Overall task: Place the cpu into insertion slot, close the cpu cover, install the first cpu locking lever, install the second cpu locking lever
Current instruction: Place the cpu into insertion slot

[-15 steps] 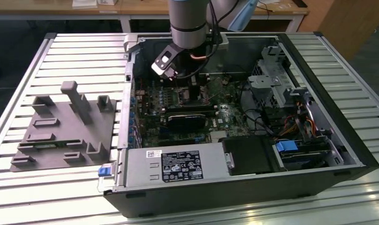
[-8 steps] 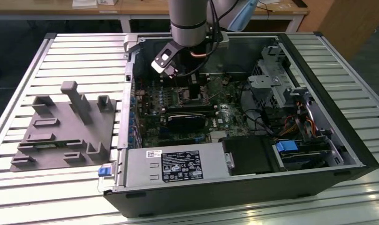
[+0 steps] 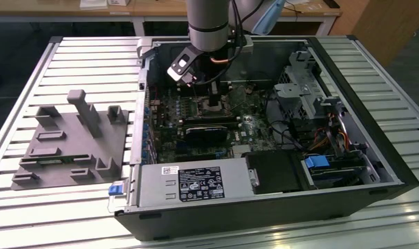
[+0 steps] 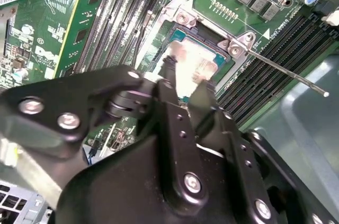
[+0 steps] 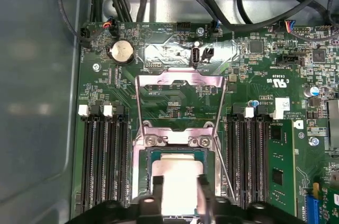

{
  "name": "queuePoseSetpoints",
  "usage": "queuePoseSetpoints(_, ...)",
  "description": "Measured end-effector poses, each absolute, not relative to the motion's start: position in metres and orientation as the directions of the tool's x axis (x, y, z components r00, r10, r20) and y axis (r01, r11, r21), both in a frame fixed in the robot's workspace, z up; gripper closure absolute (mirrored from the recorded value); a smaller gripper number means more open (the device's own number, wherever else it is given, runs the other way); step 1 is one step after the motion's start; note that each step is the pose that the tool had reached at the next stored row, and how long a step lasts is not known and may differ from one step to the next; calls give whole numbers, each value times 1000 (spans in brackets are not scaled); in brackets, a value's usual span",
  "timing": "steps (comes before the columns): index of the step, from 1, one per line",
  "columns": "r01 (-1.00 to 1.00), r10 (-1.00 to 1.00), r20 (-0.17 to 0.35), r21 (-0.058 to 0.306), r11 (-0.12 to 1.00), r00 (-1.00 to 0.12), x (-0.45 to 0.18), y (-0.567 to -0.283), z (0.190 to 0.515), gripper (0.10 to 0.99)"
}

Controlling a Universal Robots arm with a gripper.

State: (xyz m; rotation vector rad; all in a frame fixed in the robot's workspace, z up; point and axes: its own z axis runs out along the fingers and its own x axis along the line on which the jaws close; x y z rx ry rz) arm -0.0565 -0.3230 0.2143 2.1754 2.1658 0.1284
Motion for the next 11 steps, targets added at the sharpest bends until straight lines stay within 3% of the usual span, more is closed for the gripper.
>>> queuePoseSetpoints(1,994,1000,10,108,-5,4,-57,-323,214,729)
queuePoseSetpoints(3,994,1000,9,108,-5,4,-57,-323,214,847)
queuePoseSetpoints(4,994,1000,9,108,-5,4,-57,-323,214,847)
queuePoseSetpoints(6,994,1000,8,108,-5,4,-57,-323,214,965)
queuePoseSetpoints(11,995,1000,6,102,-5,4,-56,-323,214,984)
